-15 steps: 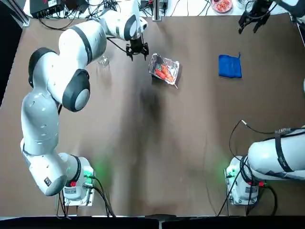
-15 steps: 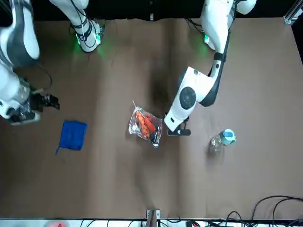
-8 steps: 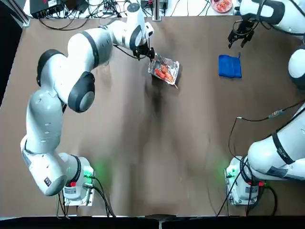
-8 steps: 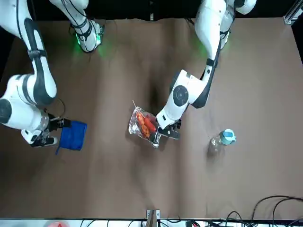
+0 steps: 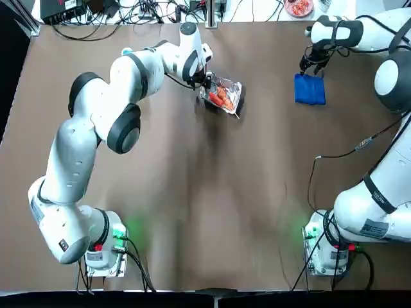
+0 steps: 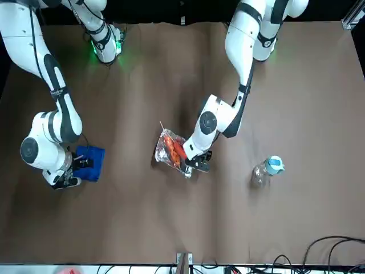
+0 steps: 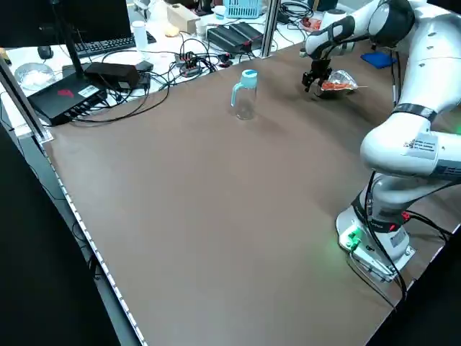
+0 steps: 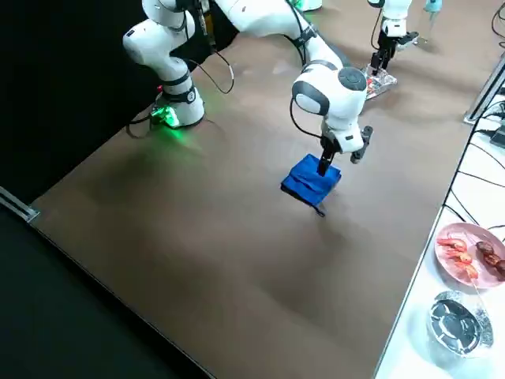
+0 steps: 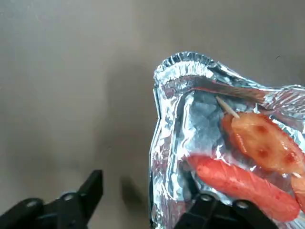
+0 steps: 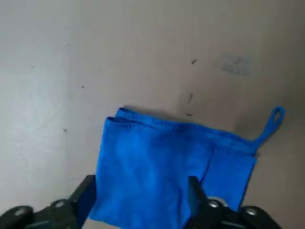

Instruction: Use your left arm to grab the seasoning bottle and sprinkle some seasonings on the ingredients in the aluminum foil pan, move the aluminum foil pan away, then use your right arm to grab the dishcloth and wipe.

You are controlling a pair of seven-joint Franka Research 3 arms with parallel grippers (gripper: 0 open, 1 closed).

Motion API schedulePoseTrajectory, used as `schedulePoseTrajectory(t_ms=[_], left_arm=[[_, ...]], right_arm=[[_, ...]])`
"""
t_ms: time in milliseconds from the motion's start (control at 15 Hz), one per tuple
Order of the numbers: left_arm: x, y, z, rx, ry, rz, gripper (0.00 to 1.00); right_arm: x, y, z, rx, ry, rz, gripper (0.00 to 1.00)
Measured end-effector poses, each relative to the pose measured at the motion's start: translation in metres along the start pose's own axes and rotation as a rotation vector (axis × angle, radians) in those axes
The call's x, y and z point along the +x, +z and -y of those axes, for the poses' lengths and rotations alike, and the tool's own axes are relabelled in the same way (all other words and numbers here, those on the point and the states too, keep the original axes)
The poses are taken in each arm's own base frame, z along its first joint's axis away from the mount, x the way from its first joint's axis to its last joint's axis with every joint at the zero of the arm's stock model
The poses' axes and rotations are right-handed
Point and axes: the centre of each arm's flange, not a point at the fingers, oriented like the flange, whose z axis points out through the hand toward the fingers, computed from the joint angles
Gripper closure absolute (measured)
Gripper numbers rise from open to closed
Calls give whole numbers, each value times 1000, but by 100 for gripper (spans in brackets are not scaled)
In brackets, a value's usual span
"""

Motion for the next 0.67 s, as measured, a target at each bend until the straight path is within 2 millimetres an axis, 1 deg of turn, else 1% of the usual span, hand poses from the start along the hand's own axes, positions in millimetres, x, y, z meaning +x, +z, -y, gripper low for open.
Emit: schedulePoseTrajectory(t_ms=[67, 267, 400, 533, 600, 667], left_arm=[[0, 0, 0, 0, -9, -1, 37], [0, 0, -2, -1, -38, -2, 65], [-1, 0, -5, -2, -58, -1, 81], [-1, 0, -5, -3, -84, -1, 84], [-1, 0, -6, -3, -98, -1, 93], [-1, 0, -6, -4, -111, -1, 98]], right_arm=[[0, 2, -1, -13, -10, 6, 23], [-1, 13, -2, -24, -23, 25, 24], [-2, 22, -1, -22, -26, 39, 25], [-3, 33, 0, -19, -29, 56, 28], [-3, 38, 0, -18, -31, 63, 31], [-4, 42, 0, -18, -32, 70, 31]])
